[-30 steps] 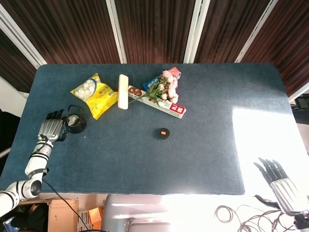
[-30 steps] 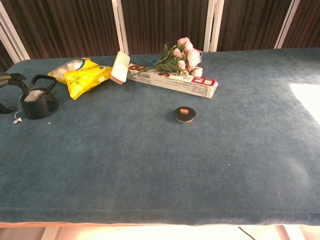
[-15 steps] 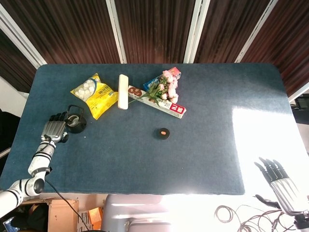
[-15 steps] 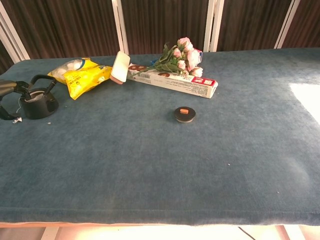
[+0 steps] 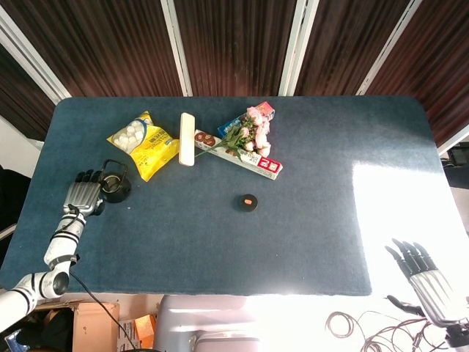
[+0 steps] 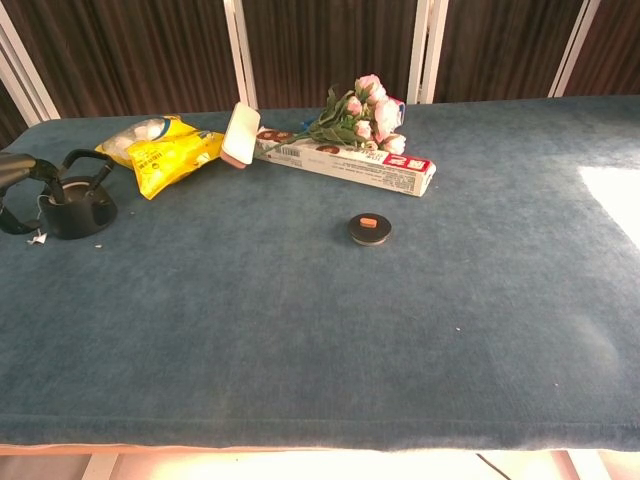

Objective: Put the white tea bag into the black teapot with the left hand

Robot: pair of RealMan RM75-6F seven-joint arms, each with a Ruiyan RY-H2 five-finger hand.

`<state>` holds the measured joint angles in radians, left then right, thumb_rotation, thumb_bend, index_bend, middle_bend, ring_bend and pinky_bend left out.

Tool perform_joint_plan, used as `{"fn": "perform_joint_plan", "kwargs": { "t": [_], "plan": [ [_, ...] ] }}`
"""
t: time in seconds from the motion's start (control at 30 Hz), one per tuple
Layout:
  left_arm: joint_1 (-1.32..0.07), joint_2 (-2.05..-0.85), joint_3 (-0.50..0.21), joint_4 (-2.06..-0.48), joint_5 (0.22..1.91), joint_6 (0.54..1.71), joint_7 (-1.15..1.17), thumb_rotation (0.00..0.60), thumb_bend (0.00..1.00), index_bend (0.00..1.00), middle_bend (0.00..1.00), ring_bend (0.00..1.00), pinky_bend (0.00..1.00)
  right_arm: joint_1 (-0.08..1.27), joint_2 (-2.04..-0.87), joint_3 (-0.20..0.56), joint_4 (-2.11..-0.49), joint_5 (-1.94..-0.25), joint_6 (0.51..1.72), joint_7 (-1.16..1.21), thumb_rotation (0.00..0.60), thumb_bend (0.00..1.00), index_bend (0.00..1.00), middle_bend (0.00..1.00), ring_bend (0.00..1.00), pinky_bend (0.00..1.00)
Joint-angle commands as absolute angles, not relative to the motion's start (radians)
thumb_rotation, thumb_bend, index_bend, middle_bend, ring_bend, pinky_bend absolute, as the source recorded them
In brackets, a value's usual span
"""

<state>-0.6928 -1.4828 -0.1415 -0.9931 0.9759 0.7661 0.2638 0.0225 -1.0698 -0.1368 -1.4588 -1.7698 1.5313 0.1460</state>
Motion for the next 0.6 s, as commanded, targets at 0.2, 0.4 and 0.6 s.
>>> {"fn": "perform_joint_plan", "kwargs": {
  "t": [0.2, 0.4, 0.6],
  "plan": [
    [-0.67, -1.411, -0.149, -1.105, 1.035, 0.845, 0.258, 0.6, 0.4, 0.37, 0.0, 0.0, 0.09, 0.021, -1.069, -0.139, -1.458, -1.774, 1.535, 0.146, 0.6, 0.11, 0.0, 0.0, 0.0, 0.0],
    [-0.614, -1.289, -0.148, -1.297, 1.06, 0.964, 0.295, 0.6, 0.39, 0.3, 0.0, 0.0, 0.09, 0.02, -1.07, -0.139, -1.458, -1.775, 1.535, 0.145, 0.6, 0.11, 0.0, 0.0, 0.0, 0.0],
    [-0.444, -1.121, -0.08, -1.557, 1.239, 1.204, 0.16, 0.6, 0.3, 0.08, 0.0, 0.0, 0.09, 0.021, -1.073, -0.139, -1.461, -1.774, 1.529, 0.133, 0.6, 0.11, 0.0, 0.0, 0.0, 0.0]
  ]
}}
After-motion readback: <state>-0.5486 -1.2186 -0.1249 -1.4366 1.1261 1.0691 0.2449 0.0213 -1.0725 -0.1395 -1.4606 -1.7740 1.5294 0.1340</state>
